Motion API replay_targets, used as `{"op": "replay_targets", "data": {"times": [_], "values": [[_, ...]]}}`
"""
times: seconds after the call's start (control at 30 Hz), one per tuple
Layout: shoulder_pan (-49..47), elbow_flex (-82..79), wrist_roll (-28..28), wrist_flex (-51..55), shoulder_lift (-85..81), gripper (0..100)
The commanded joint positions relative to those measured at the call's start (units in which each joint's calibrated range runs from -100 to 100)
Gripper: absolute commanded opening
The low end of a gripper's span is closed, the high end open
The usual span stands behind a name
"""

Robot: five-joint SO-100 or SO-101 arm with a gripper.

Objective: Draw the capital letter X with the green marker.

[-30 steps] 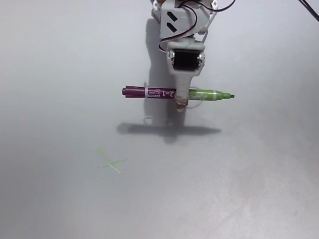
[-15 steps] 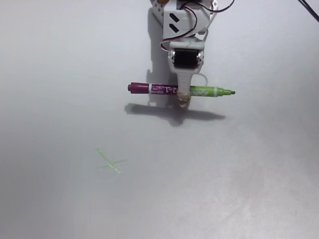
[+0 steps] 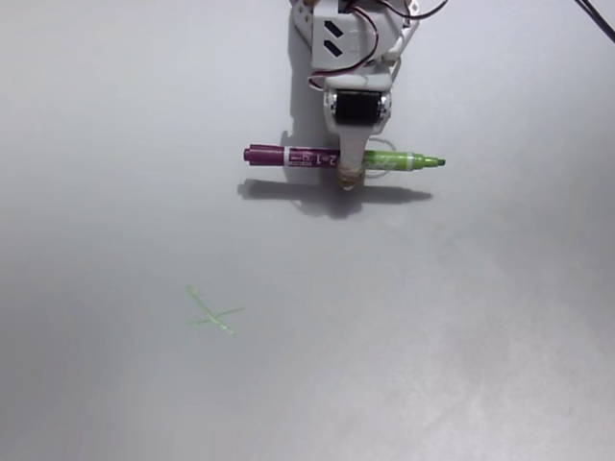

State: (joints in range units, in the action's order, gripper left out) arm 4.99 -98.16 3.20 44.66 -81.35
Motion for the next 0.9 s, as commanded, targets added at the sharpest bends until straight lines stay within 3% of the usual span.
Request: {"op": "replay_targets", "data": {"times": [0.0, 0.5, 0.87], "values": [[0.2, -0.67, 0.39, 2.95, -0.94, 1], [1.25, -0.85, 1.17, 16.36, -5.8, 1], [1.25, -0.85, 1.86, 20.04, -6.36, 1]]}}
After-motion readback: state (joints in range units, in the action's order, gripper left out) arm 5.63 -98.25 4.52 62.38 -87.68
